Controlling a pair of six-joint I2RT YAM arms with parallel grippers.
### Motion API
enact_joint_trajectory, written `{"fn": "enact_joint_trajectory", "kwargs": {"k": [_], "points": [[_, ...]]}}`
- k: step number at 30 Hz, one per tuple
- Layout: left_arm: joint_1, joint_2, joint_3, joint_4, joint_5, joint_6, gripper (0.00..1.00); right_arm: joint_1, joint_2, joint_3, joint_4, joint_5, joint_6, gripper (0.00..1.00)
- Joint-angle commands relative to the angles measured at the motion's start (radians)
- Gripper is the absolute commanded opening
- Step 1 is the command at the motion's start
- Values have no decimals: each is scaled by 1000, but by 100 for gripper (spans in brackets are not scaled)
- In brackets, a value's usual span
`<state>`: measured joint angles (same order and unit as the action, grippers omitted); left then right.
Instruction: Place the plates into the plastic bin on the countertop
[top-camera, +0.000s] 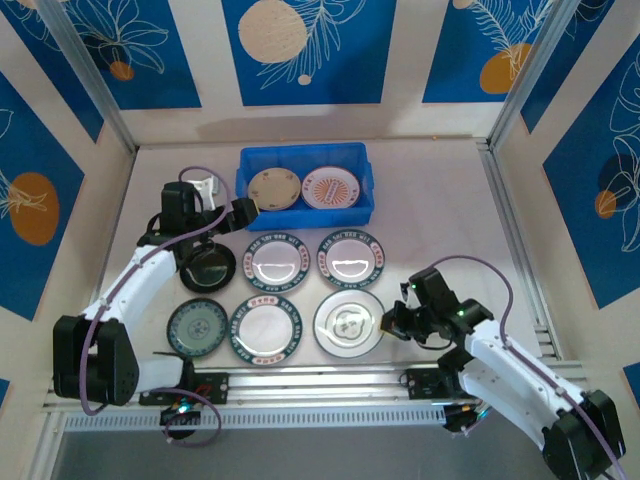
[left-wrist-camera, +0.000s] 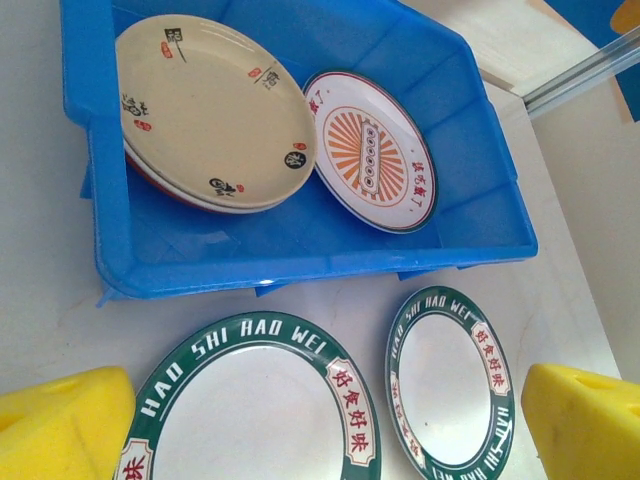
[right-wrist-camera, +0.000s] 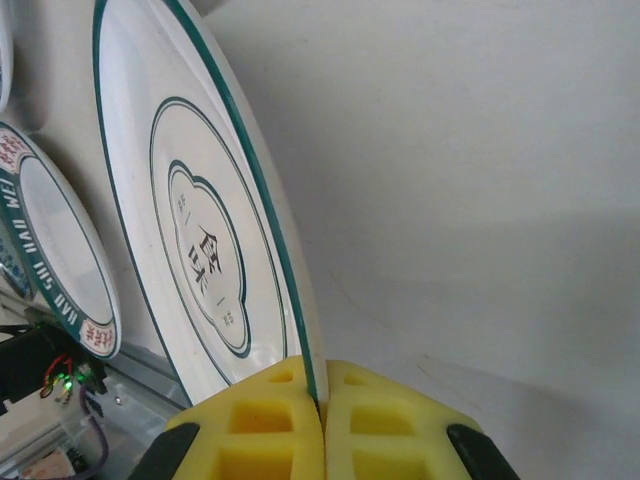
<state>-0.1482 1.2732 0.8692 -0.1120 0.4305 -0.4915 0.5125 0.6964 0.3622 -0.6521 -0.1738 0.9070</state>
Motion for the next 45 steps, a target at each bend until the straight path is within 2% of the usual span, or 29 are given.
{"fn": "enact_joint_trajectory", "kwargs": {"k": [1, 6, 13, 20, 27, 34, 40, 45], "points": [[-13, -16, 39, -9, 33, 8, 98, 39, -73, 114, -149, 79, -21, 0], [-18, -30, 74, -41, 36, 27, 98, 55, -24, 279, -162, 116, -49, 0], [-21, -30, 89, 0, 88, 12, 97, 40, 224, 485, 6, 118, -84, 0], [-34, 7, 90, 68, 159, -25, 95, -56, 454, 625, 215, -31, -101, 0], [-75, 42, 82, 119, 180, -72, 91, -124, 577, 707, 322, -106, -103, 0], [-94, 95, 42, 272, 223, -190, 77, -153, 672, 773, 372, -216, -100, 0], [-106, 152, 38, 395, 254, -272, 57, -148, 736, 825, 384, -285, -109, 0], [-111, 173, 47, 419, 260, -292, 30, -132, 768, 855, 348, -278, -127, 0]]}}
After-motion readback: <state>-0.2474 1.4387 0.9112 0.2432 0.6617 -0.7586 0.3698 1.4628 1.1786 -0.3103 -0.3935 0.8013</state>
